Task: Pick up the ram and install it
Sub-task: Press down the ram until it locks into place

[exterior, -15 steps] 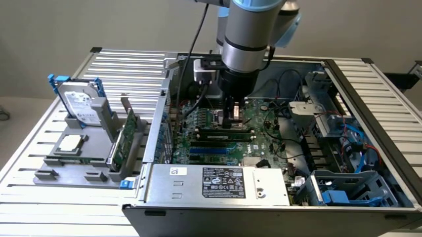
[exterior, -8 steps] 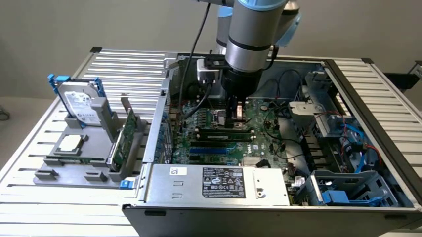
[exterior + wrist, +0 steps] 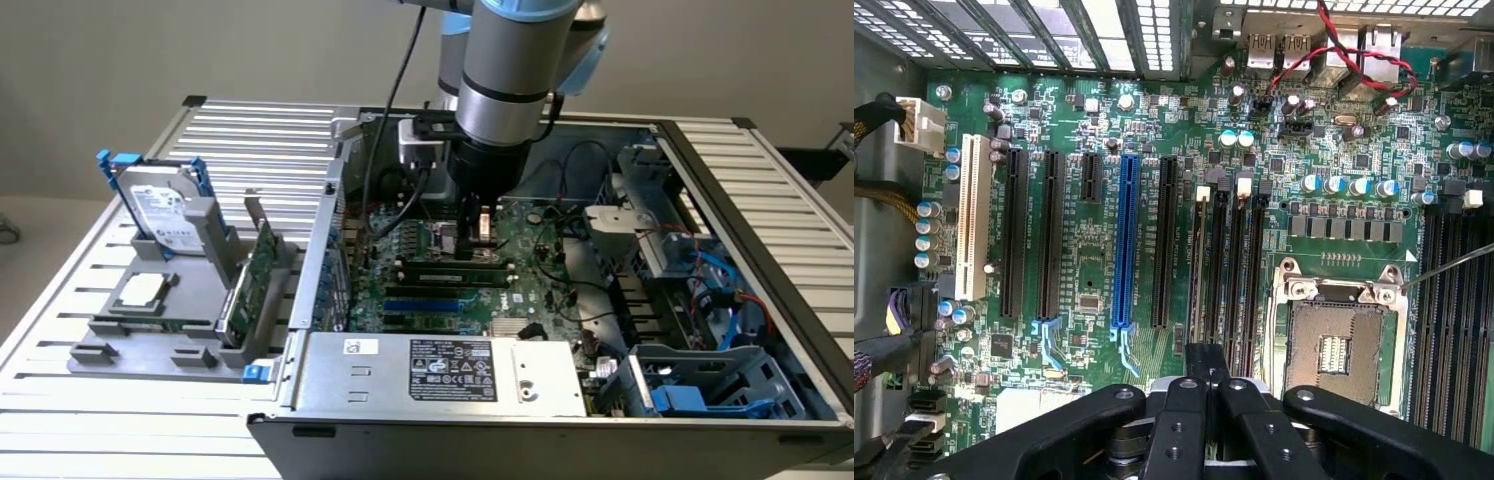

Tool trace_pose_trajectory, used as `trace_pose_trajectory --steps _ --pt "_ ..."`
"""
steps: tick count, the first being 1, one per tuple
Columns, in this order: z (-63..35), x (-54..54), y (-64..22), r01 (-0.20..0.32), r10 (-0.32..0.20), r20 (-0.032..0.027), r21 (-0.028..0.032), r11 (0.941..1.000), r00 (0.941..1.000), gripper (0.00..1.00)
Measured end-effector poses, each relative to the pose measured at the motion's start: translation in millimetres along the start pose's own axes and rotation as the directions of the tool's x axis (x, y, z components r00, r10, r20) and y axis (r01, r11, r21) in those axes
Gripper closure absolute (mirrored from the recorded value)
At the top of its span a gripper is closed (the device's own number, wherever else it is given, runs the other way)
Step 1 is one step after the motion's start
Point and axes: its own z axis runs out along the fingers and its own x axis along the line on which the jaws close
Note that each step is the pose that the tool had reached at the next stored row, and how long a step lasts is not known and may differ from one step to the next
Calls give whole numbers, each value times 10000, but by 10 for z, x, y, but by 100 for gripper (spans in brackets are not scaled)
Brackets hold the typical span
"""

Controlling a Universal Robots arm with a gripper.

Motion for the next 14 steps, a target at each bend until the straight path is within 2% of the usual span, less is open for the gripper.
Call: trace_pose_trajectory --steps 7,12,14 --pt "0 18 1 -58 58 6 -1 10000 10000 89" --pt "-1 20 1 -710 710 44 -9 9975 9975 89" --pt "-1 20 1 -956 956 61 12 9954 9954 89"
